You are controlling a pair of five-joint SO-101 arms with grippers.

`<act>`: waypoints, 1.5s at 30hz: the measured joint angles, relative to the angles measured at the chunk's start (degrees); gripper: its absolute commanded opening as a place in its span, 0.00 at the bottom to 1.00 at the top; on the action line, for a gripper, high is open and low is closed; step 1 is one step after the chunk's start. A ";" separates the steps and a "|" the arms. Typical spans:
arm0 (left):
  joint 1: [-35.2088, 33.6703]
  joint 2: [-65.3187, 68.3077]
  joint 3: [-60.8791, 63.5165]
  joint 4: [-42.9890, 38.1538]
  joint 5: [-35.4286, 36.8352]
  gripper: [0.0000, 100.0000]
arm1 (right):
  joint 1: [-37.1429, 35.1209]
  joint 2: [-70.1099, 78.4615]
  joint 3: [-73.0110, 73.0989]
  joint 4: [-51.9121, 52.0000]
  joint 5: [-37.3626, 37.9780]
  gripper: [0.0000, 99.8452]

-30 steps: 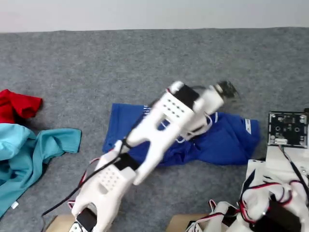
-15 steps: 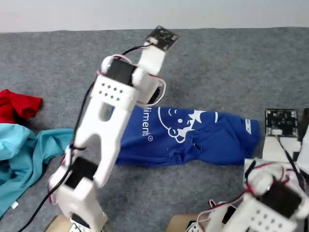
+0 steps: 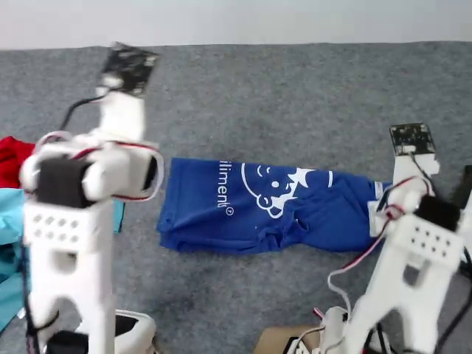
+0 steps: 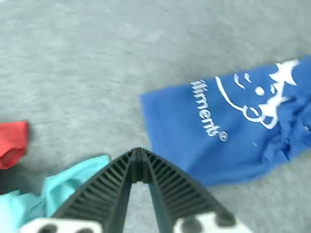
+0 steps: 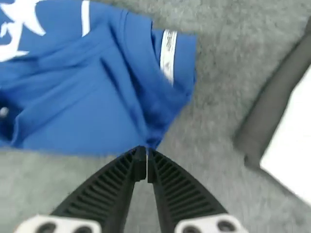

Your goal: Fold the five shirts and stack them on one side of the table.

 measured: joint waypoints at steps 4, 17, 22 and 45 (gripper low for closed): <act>-4.66 -3.25 2.37 0.00 0.00 0.00 | 0.44 7.82 0.00 -8.35 0.00 0.01; -16.79 -3.69 7.30 0.00 0.00 0.00 | 0.97 29.71 -23.30 -2.73 -14.68 0.17; -16.79 -3.69 7.38 -0.26 0.00 0.00 | -0.44 40.88 -34.02 2.46 -17.58 0.16; -16.88 -3.69 13.54 -0.44 0.00 0.00 | -2.46 64.18 -55.03 -1.76 -14.86 0.02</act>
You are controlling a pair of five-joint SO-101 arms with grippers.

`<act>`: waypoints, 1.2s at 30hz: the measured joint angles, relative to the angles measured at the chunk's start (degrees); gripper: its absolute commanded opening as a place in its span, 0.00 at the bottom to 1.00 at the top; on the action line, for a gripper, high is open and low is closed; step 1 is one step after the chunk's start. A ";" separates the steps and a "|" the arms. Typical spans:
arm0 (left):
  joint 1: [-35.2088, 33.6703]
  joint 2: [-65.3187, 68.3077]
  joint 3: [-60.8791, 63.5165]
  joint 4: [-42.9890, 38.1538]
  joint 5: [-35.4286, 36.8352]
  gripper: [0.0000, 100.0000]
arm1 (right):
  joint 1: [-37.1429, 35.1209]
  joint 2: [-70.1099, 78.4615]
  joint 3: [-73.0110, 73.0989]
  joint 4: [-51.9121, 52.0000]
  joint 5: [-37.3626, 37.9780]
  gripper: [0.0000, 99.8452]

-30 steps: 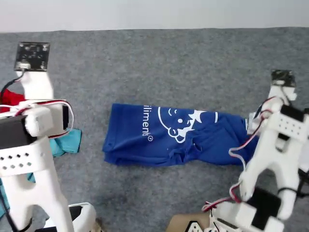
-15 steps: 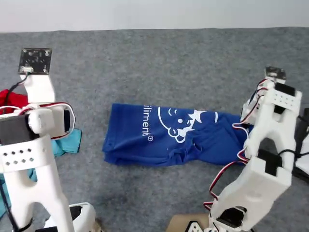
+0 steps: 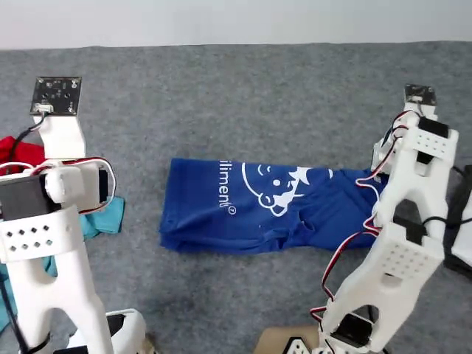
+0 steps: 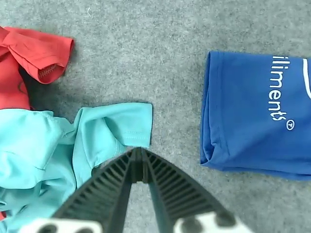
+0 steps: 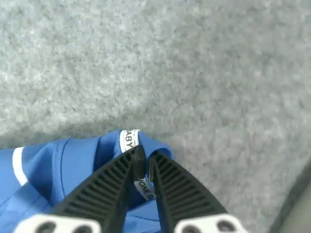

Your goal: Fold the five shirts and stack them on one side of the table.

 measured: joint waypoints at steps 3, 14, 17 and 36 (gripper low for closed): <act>0.00 0.00 0.00 0.00 0.00 0.00 | 0.09 0.44 -2.20 2.02 1.76 0.11; 0.00 0.00 0.00 0.00 0.00 0.00 | -1.32 -6.07 -10.73 20.40 2.64 0.19; 0.00 0.00 0.00 0.00 0.00 0.00 | -3.78 -9.49 -10.99 26.02 2.64 0.16; -0.44 0.00 0.18 0.35 0.00 0.00 | -17.05 -21.01 16.97 25.41 1.93 0.01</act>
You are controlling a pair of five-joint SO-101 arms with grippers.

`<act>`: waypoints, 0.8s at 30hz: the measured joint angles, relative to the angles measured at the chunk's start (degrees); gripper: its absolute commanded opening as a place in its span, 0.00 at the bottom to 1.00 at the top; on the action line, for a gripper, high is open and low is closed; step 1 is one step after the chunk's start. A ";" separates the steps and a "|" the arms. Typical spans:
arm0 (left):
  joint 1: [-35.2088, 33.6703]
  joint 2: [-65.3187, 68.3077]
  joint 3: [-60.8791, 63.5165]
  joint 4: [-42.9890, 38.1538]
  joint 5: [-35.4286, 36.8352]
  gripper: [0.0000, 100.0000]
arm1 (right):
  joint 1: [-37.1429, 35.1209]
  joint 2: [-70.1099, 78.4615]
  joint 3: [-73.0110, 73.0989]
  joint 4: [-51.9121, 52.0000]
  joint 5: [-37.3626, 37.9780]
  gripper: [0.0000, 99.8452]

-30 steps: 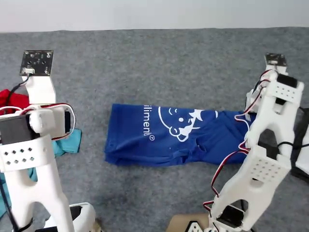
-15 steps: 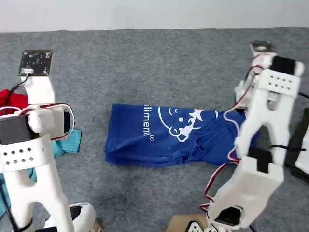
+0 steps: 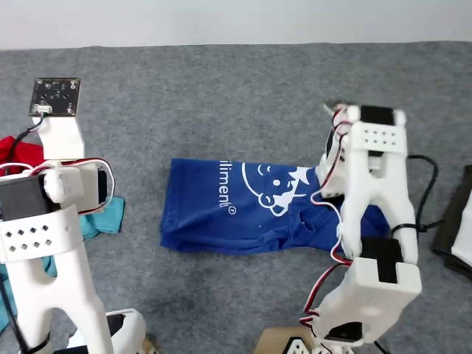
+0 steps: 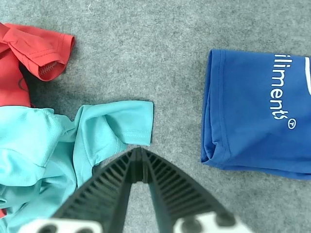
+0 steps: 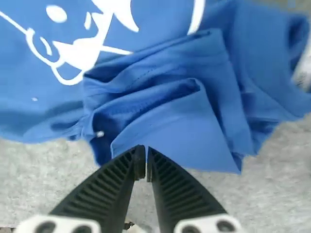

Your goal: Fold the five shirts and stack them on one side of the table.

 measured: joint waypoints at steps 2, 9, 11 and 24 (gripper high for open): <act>0.00 0.00 0.00 0.00 0.00 0.00 | -0.35 0.00 4.13 -2.90 0.00 0.01; 0.00 0.00 0.00 0.00 0.00 0.00 | -6.42 0.00 16.18 -15.47 0.00 0.01; 0.00 0.00 0.00 0.00 0.00 0.00 | -7.38 0.00 18.37 -19.43 0.00 0.01; 0.00 0.00 0.00 0.00 0.00 0.00 | -4.66 -0.35 13.27 -12.48 0.00 0.01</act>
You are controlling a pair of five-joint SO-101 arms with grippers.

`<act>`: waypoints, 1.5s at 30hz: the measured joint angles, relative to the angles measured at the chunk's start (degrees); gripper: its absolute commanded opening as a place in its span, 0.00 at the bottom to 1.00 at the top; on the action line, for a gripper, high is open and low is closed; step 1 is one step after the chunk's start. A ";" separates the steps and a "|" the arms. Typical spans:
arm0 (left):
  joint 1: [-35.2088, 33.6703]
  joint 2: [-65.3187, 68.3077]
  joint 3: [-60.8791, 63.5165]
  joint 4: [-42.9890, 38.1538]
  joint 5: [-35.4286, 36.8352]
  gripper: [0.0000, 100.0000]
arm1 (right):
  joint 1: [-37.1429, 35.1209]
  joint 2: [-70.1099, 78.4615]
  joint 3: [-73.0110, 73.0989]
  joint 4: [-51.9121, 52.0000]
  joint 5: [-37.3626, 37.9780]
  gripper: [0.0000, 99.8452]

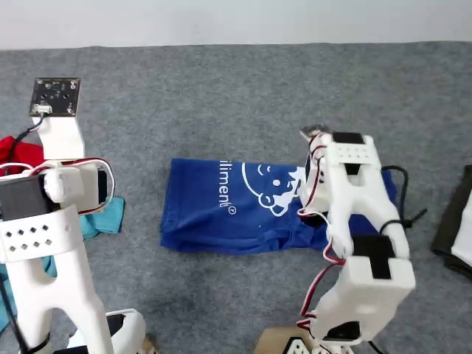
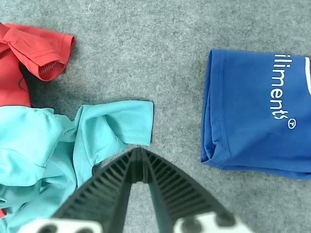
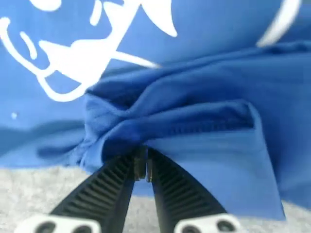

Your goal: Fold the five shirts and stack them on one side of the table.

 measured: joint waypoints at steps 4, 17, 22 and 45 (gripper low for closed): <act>0.00 0.00 0.00 0.00 0.00 0.00 | -0.26 -7.21 -0.97 3.25 0.00 0.01; -2.99 0.00 0.00 0.00 0.00 0.00 | -0.97 -17.58 1.85 10.90 0.00 0.01; -2.99 0.00 0.00 0.00 0.00 0.00 | -1.23 -17.58 11.08 2.73 1.41 0.01; -2.99 0.00 0.00 0.00 0.00 0.00 | -8.09 -5.36 13.27 -10.64 2.20 0.01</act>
